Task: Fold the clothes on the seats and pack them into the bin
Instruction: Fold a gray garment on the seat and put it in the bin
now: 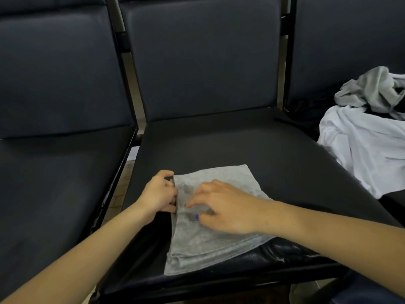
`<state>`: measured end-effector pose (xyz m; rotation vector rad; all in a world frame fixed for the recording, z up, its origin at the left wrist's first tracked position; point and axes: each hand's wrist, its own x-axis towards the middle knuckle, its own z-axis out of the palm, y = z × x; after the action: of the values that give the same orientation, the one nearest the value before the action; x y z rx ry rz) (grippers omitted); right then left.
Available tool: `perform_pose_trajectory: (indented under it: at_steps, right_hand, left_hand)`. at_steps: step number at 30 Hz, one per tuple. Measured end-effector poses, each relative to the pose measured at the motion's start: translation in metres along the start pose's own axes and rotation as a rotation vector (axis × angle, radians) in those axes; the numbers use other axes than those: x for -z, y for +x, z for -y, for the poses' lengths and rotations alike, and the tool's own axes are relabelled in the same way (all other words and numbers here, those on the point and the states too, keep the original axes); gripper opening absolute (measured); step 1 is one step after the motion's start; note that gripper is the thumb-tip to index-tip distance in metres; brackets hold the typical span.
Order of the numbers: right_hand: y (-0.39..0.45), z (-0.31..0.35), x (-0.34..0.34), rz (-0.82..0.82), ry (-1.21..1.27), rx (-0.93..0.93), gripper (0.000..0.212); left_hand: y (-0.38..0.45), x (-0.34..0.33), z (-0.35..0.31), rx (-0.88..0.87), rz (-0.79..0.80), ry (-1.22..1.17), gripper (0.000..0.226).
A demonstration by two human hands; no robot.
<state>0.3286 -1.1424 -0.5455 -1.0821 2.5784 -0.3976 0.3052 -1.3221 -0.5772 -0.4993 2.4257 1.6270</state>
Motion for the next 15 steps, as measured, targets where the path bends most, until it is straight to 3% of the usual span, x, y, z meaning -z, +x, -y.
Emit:
perform_pose_trajectory:
  at_steps: [4, 9, 15]
  right_hand:
    - [-0.012, 0.006, -0.022, 0.212, -0.077, 0.071, 0.050]
    - [-0.020, 0.012, -0.032, 0.217, -0.124, 0.081, 0.073]
    - [-0.020, 0.021, -0.031, 0.178, -0.067, 0.032, 0.061]
  left_hand:
    - [0.000, -0.001, 0.000, 0.022, 0.024, -0.113, 0.030]
    - [0.004, -0.004, -0.001, 0.011, 0.011, -0.058, 0.039]
    - [0.006, -0.006, -0.004, 0.038, 0.011, -0.055, 0.037]
